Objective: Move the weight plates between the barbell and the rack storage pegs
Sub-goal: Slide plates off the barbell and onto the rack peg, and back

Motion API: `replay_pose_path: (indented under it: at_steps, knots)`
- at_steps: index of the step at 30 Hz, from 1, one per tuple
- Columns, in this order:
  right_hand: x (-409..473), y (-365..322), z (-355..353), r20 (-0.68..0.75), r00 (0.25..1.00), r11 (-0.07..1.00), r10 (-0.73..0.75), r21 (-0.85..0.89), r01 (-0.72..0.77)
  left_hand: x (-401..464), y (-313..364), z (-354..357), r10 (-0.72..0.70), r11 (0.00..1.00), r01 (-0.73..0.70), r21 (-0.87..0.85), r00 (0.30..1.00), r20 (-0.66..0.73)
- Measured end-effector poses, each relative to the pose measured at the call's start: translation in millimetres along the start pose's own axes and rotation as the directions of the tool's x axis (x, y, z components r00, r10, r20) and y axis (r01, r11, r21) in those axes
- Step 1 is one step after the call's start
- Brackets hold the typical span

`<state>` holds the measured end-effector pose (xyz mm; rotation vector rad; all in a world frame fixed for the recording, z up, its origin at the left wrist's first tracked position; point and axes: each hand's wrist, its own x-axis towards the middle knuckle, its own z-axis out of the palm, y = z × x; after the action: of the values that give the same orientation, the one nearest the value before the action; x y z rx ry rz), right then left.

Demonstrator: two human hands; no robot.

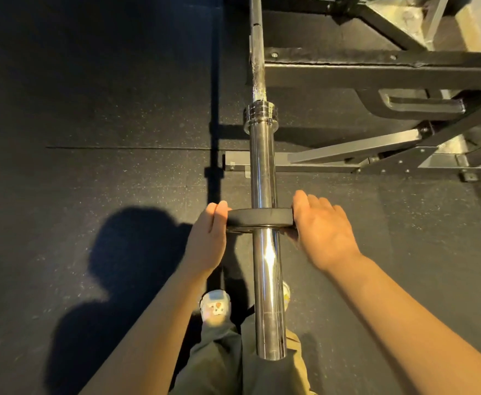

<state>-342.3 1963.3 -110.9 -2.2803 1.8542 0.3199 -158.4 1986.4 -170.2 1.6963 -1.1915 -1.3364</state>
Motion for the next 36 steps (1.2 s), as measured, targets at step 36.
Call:
replay_pose_path:
  at_steps: [36]
  knots:
    - [-50.6,37.6,42.1,0.182,0.983,0.382,0.037,0.906,-0.182,-43.6,-1.4,2.8,0.065,0.996,-0.064,-0.067,0.998,0.008]
